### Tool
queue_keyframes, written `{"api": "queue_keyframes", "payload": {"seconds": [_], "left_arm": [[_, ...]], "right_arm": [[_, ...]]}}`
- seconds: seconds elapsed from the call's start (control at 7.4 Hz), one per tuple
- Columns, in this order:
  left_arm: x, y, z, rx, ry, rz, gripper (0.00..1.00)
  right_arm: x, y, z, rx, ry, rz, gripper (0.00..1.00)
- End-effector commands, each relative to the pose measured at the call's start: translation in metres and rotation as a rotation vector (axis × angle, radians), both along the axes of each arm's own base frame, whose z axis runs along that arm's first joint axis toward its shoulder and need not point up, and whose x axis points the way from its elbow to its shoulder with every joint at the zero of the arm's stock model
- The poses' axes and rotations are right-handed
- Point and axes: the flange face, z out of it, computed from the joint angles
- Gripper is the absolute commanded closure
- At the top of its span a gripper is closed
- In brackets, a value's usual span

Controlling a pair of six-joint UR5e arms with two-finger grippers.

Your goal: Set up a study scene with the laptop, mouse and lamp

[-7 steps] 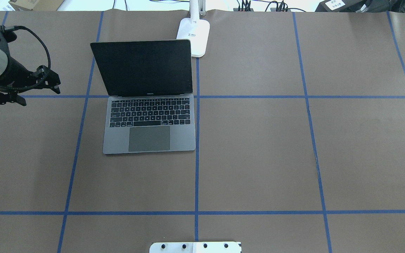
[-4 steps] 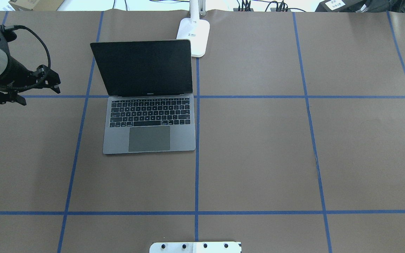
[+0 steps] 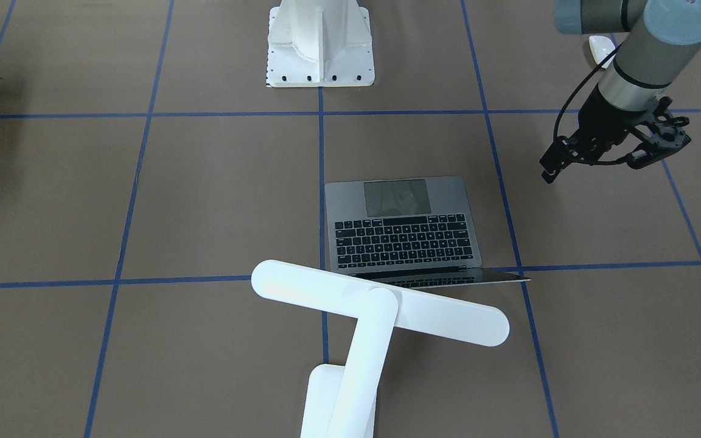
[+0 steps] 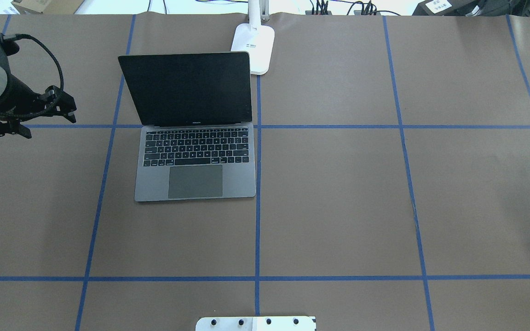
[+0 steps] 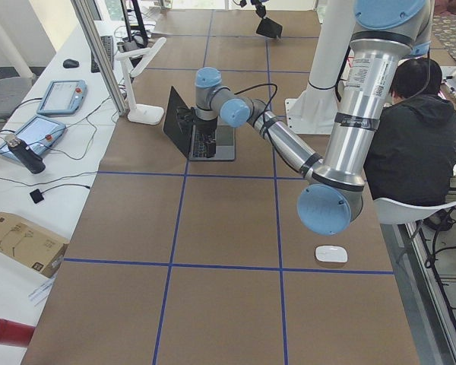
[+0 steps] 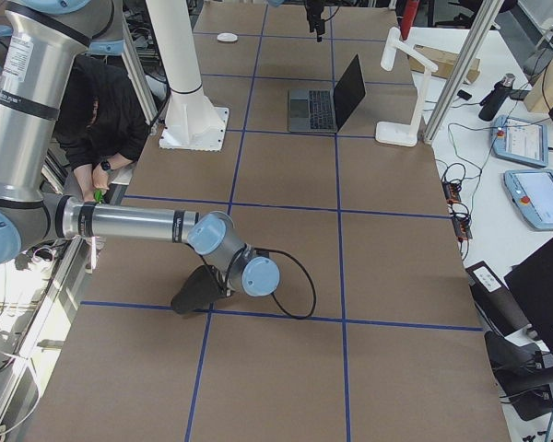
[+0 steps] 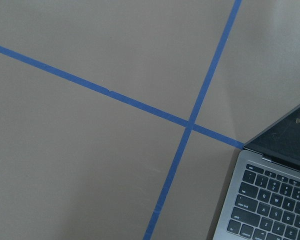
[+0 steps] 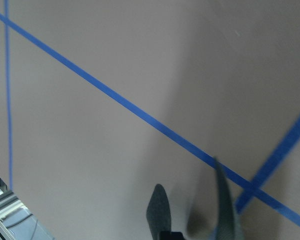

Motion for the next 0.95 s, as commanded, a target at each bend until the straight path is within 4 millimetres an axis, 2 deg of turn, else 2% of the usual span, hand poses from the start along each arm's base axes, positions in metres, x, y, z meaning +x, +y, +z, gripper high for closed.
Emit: {"api": "queue_keyframes", "payload": {"seconds": [0.0,0.14,0.27,0.41,0.54,0.68,0.81], "left_arm": [[-0.005,-0.003,0.006,-0.007,-0.008,-0.008,0.00],[-0.006,-0.003,0.007,-0.004,-0.009,-0.003,0.00],[-0.016,0.002,0.024,0.060,-0.043,0.087,0.00],[-0.041,0.003,0.048,0.090,-0.075,0.128,0.00],[-0.067,0.011,0.080,0.108,-0.106,0.181,0.00],[-0.090,0.019,0.102,0.131,-0.131,0.224,0.00],[-0.101,0.039,0.122,0.123,-0.148,0.261,0.00]], "right_arm": [[-0.014,-0.054,-0.085,-0.100,0.051,0.117,1.00],[-0.021,-0.085,-0.139,-0.133,0.101,0.169,1.00],[-0.037,-0.105,-0.178,-0.158,0.149,0.183,1.00],[-0.057,-0.131,-0.218,-0.166,0.223,0.198,1.00],[-0.087,-0.152,-0.262,-0.186,0.287,0.211,1.00],[-0.118,-0.162,-0.306,-0.232,0.333,0.235,1.00],[-0.166,-0.165,-0.344,-0.210,0.432,0.248,1.00]]}}
